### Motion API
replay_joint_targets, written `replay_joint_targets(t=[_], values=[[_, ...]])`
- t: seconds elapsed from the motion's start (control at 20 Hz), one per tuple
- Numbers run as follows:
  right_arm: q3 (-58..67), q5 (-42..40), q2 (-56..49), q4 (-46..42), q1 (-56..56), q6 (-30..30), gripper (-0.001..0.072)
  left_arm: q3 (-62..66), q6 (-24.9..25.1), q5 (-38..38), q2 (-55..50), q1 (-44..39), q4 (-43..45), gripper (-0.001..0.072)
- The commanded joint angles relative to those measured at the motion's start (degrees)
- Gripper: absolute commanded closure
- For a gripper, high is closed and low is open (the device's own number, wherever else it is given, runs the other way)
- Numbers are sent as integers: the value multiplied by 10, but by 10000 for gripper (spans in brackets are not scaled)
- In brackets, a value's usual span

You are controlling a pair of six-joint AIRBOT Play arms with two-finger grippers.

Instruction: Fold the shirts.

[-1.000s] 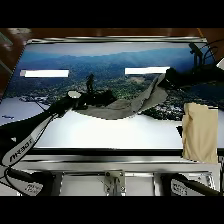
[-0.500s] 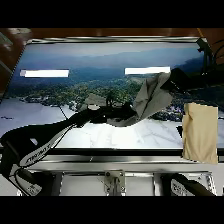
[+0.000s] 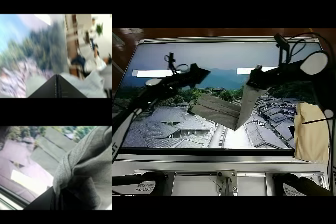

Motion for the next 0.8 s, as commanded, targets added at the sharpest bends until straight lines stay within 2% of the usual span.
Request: replay_joint_targets(t=[0.0, 0.15, 0.3, 0.4, 0.75], values=[[0, -136, -63, -5, 113, 0, 645, 0, 3, -6, 107, 146, 71, 669], [1, -189, -107, -3, 170, 0, 645, 0, 3, -44, 162, 233, 78, 669], [1, -192, -111, -3, 178, 0, 645, 0, 3, -109, 181, 288, 78, 669], [1, -196, -110, 3, 169, 2, 645, 0, 4, -141, 181, 302, 85, 668], [1, -263, -151, 66, 196, 3, 644, 0, 2, -148, 181, 297, 114, 669]])
